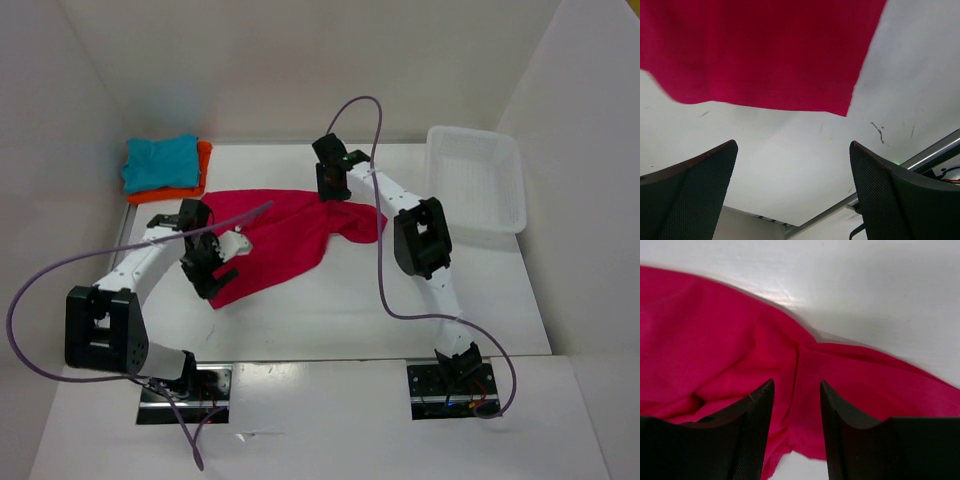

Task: Fold and stack the t-shirts
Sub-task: Flatten out the tshirt

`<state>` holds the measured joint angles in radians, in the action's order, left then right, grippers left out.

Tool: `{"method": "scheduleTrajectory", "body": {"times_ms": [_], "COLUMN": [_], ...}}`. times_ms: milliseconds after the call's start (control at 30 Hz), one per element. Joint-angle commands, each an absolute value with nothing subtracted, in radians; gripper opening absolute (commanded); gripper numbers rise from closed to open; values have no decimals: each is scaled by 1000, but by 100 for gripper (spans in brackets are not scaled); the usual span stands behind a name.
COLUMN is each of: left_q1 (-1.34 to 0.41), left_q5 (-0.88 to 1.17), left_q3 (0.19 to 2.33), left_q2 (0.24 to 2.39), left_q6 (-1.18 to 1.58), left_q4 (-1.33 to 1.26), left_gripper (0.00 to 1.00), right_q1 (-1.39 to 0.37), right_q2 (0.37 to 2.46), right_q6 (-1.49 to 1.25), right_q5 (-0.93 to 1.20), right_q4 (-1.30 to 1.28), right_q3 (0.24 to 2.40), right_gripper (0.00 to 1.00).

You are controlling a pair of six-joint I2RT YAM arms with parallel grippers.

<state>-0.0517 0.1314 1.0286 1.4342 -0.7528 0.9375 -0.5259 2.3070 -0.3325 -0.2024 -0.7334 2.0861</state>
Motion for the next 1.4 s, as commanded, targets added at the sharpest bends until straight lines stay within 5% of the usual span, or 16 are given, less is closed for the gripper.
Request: {"method": "scheduleTrajectory", "body": {"times_ms": [0, 600, 700, 833, 867, 900, 1033, 1200, 1367], "left_q1": [-142, -334, -334, -334, -334, -334, -334, -334, -334], "left_q5": [39, -247, -193, -184, -184, -184, -169, -121, -130], "left_q3": [922, 693, 693, 703, 713, 713, 732, 805, 805], "left_q2": [1303, 1410, 1433, 1492, 1523, 1532, 1531, 1494, 1473], "left_q6": [-732, -706, -681, -663, -649, -632, -609, -589, -569], "left_q4": [799, 540, 540, 520, 520, 520, 520, 574, 584], "left_gripper": [99, 97, 83, 42, 19, 8, 0, 0, 0], "right_q1": [-541, -551, -551, -551, -551, -551, -541, -531, -512], "right_q2": [2344, 2284, 2295, 2284, 2275, 2257, 2252, 2299, 2290], "right_q6": [-359, -425, -425, -454, -465, -465, -465, -485, -515], "right_q5": [-133, -305, -316, -344, -357, -377, -365, -342, -342], "right_q4": [-807, -782, -791, -792, -792, -792, -781, -792, -772], "right_q3": [2204, 1987, 1987, 1976, 1967, 1967, 1956, 1956, 1910], "right_gripper": [46, 46, 46, 46, 48, 51, 53, 40, 0]}}
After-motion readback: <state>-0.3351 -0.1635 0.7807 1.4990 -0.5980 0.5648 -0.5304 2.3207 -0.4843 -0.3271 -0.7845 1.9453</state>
